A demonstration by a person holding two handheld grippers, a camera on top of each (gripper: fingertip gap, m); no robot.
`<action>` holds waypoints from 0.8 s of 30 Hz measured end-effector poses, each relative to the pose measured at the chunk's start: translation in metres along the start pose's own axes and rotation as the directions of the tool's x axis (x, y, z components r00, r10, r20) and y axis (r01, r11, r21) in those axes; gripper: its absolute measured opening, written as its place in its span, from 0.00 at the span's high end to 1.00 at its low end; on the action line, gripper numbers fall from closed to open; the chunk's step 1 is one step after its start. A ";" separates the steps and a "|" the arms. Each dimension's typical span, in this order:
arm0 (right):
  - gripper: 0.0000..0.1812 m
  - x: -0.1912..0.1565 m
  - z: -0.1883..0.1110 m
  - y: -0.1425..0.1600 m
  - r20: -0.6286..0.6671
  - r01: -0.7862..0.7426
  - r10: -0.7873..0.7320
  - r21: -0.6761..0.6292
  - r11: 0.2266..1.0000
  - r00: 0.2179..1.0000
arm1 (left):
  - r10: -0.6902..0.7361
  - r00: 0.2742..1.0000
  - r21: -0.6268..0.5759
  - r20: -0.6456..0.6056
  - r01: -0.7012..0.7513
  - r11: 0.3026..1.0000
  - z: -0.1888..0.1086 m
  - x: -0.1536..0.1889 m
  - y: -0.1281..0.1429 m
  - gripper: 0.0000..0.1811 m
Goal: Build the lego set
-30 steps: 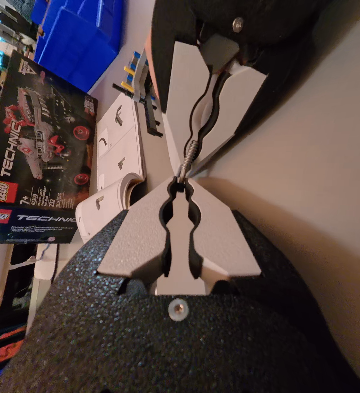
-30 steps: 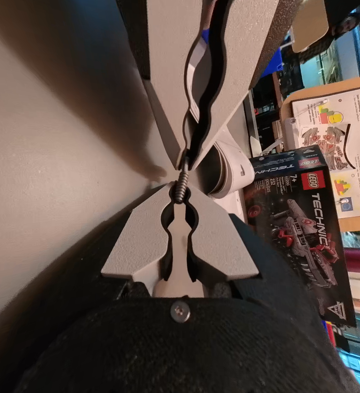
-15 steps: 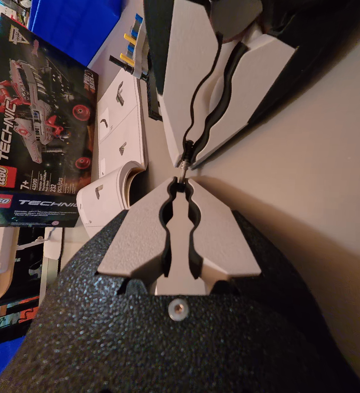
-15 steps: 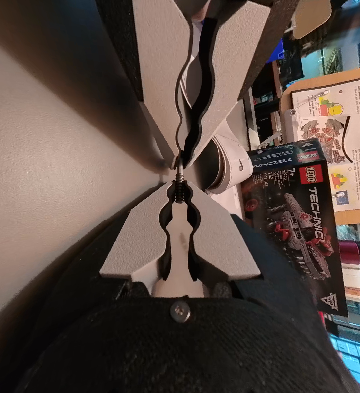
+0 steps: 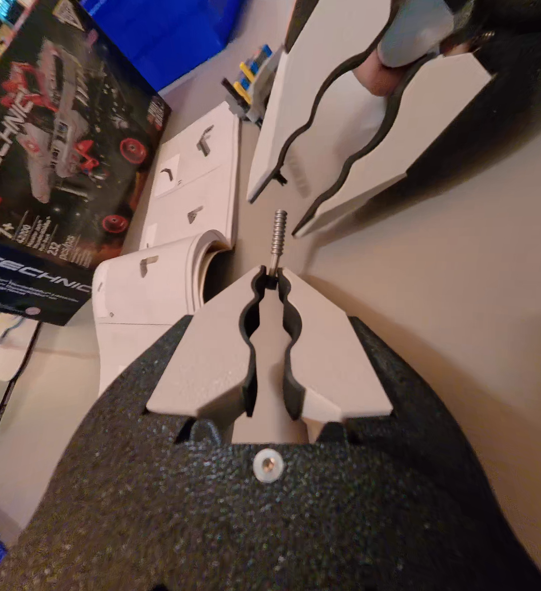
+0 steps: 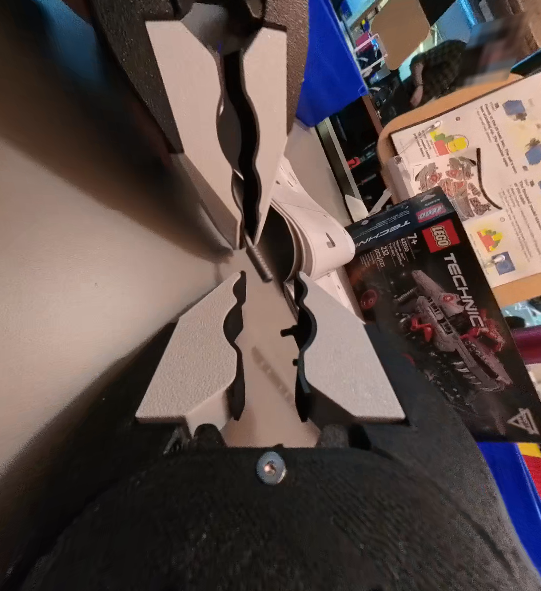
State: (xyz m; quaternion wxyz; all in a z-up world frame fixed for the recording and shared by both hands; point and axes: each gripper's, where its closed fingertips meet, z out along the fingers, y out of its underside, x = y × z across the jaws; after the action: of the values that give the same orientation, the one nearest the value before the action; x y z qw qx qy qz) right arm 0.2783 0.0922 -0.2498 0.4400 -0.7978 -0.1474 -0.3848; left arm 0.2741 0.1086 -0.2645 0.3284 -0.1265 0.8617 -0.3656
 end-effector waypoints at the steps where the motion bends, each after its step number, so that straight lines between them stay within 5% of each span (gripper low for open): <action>1: 0.86 0.005 -0.002 0.001 -0.019 -0.013 0.013 0.005 1.000 1.000 | -0.010 1.000 0.023 0.007 0.010 1.000 -0.002 -0.003 -0.002 0.98; 6: 0.91 0.014 -0.003 0.001 -0.053 -0.072 0.073 0.009 0.997 0.996 | -0.155 0.988 0.333 0.000 0.146 0.932 -0.025 -0.016 -0.045 0.98; 9: 0.91 0.020 -0.009 -0.023 0.010 -0.262 0.263 0.131 0.956 0.965 | -0.302 0.944 0.542 -0.132 0.324 0.776 -0.047 -0.024 -0.074 0.98; 11: 0.88 0.020 -0.019 -0.051 0.197 -0.476 0.437 0.252 0.843 0.878 | -0.380 0.893 0.621 -0.240 0.442 0.647 -0.060 -0.030 -0.085 0.98; 15: 0.89 0.040 -0.036 -0.067 0.381 -0.708 0.597 0.364 0.605 0.706 | -0.374 0.812 0.659 -0.447 0.582 0.476 -0.080 -0.028 -0.101 0.98; 18: 0.91 0.049 -0.051 -0.080 0.475 -0.766 0.603 0.435 0.473 0.641 | -0.383 0.766 0.637 -0.516 0.643 0.426 -0.079 -0.027 -0.102 0.98; 24: 0.96 0.045 -0.050 -0.087 0.488 -0.773 0.600 0.441 0.456 0.634 | -0.359 0.758 0.618 -0.545 0.652 0.439 -0.075 -0.018 -0.104 0.98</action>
State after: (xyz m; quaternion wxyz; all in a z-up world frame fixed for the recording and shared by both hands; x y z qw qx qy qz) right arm 0.2342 0.0964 -0.1497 0.7679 -0.6402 0.0169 0.0083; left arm 0.2358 0.0844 -0.1430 0.0709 -0.1631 0.5748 -0.7987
